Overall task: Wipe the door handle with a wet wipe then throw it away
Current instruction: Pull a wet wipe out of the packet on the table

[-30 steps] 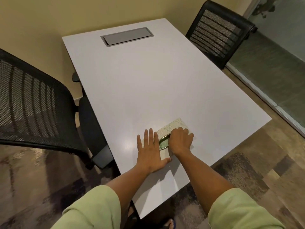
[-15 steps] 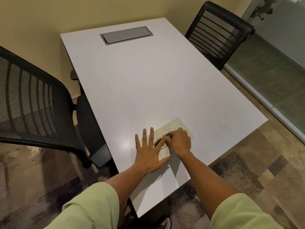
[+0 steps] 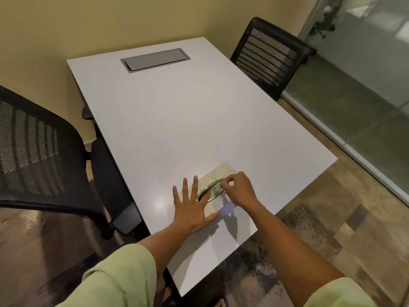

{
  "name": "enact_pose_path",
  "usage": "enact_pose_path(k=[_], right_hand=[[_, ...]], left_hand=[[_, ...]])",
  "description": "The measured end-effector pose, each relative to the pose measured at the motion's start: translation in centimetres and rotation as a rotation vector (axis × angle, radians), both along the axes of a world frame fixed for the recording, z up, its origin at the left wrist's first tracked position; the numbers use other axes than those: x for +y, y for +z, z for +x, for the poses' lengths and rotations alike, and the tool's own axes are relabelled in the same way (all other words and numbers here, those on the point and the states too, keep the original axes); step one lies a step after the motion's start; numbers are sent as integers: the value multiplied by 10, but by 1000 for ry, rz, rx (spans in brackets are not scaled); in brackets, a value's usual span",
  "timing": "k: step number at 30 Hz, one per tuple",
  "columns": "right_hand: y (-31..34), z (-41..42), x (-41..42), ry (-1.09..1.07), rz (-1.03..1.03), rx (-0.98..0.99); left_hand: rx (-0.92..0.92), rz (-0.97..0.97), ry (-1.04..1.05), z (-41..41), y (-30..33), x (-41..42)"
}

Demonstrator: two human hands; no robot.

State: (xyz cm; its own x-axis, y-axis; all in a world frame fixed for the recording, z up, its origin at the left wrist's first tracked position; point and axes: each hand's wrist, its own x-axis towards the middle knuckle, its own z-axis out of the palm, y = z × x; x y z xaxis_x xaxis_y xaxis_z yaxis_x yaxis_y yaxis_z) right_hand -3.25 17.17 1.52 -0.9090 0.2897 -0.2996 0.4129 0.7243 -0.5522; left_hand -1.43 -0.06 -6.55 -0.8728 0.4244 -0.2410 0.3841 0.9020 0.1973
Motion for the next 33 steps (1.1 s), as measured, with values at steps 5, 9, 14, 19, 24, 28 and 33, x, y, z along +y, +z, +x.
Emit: enact_pose_path(k=[5, 9, 14, 19, 24, 28, 33], right_hand=[[26, 10, 6, -29, -77, 44], [55, 18, 9, -103, -249, 115], [86, 30, 10, -246, -503, 167], [103, 43, 17, -402, -742, 237], [112, 56, 25, -482, -760, 297], [118, 68, 27, -474, -720, 323], [124, 85, 31, -485, -685, 337]], left_hand=[[-21, -25, -13, -2, -2, -1], [-36, -36, -13, -3, -3, 0], [-47, -30, -27, -4, -3, -2], [-60, 0, -41, -2, -4, -4], [-52, 157, -7, 0, 31, 4], [-200, 746, 124, -1, 95, 23], [-512, 1088, 111, 0, 166, 40]])
